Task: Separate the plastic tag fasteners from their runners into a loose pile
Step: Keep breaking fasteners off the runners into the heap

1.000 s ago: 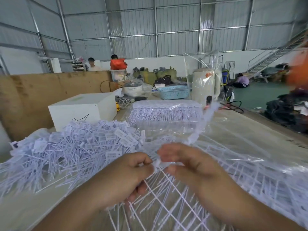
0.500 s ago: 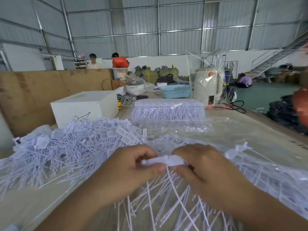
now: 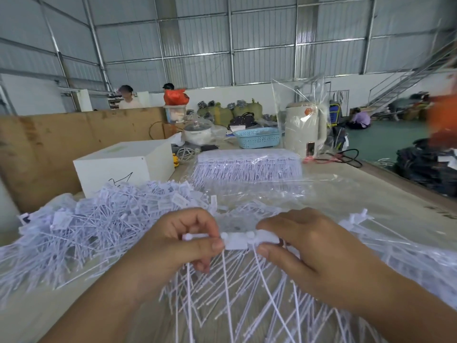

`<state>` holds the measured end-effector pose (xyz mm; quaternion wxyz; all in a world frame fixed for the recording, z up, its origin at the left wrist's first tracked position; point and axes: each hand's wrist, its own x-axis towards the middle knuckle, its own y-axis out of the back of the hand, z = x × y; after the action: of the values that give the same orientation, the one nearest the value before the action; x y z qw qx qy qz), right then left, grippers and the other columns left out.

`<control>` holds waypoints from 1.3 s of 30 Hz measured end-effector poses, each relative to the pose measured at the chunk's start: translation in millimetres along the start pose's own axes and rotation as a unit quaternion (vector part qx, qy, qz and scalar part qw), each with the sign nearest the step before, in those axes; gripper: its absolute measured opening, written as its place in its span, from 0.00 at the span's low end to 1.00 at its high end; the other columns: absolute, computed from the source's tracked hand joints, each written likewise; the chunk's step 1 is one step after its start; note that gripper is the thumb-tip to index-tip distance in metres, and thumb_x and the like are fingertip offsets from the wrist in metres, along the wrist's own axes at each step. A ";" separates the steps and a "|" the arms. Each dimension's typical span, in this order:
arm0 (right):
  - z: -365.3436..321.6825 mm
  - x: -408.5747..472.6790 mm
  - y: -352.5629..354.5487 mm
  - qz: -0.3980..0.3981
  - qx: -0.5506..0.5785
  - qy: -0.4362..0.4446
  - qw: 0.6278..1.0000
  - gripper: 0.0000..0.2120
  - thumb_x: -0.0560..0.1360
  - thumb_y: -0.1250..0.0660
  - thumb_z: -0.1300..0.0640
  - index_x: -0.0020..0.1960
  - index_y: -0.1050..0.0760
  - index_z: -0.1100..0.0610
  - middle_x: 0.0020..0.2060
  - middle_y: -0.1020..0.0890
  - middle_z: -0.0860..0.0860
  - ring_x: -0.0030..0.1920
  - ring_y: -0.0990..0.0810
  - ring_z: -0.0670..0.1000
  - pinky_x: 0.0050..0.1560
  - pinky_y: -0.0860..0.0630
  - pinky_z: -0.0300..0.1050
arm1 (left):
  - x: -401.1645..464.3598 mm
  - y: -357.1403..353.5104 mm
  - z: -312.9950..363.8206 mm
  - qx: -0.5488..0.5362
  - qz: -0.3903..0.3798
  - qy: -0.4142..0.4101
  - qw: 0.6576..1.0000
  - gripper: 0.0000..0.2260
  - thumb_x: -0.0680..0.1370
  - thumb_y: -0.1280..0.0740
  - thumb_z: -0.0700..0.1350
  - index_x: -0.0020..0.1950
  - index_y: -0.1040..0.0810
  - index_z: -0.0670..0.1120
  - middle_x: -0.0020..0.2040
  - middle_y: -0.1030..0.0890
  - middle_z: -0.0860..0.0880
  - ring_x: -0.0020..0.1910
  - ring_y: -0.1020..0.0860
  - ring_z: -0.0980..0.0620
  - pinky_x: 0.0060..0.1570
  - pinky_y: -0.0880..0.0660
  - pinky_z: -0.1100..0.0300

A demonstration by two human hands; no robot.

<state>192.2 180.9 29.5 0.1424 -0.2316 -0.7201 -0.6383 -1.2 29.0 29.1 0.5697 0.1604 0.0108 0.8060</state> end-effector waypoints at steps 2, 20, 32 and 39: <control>1.1 0.3 -4.9 -0.009 -0.023 0.018 1.000 0.19 0.80 0.49 0.39 0.54 0.24 0.48 0.40 0.24 0.43 0.41 0.28 0.45 0.47 0.31 0.42 | -2.9 -1.6 3.4 -0.002 -0.085 0.027 0.996 0.05 0.63 0.23 0.48 0.35 0.18 0.50 0.29 0.21 0.50 0.28 0.23 0.54 0.35 0.24 0.62; -8.4 0.2 -17.5 -0.026 0.109 0.004 0.994 0.15 0.79 0.40 0.40 0.47 0.24 0.51 0.38 0.24 0.45 0.42 0.26 0.45 0.43 0.27 0.47 | -5.1 -22.0 7.5 0.104 -0.069 0.018 0.992 0.17 0.69 0.32 0.62 0.29 0.20 0.51 0.25 0.24 0.51 0.25 0.25 0.54 0.33 0.28 0.61; -1.9 -1.6 -7.5 0.092 0.235 -0.110 0.961 0.14 0.74 0.45 0.35 0.40 0.31 0.44 0.25 0.27 0.42 0.23 0.33 0.44 0.24 0.38 0.40 | 1.6 -34.1 -7.9 -0.011 0.130 -0.054 0.990 0.11 0.73 0.33 0.56 0.40 0.20 0.49 0.26 0.27 0.47 0.23 0.31 0.50 0.26 0.32 0.64; -9.7 -2.6 -17.0 -0.086 0.271 -0.022 0.958 0.13 0.78 0.37 0.40 0.59 0.28 0.45 0.39 0.20 0.50 0.39 0.21 0.46 0.42 0.24 0.52 | -6.6 -24.7 1.5 -0.041 -0.182 -0.007 0.982 0.15 0.76 0.31 0.56 0.62 0.21 0.57 0.36 0.17 0.55 0.32 0.20 0.58 0.32 0.25 0.67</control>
<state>184.8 169.6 15.1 0.1286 -0.1350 -0.8865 -0.4236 23.9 31.3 24.0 0.7128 0.1378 0.0034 0.6877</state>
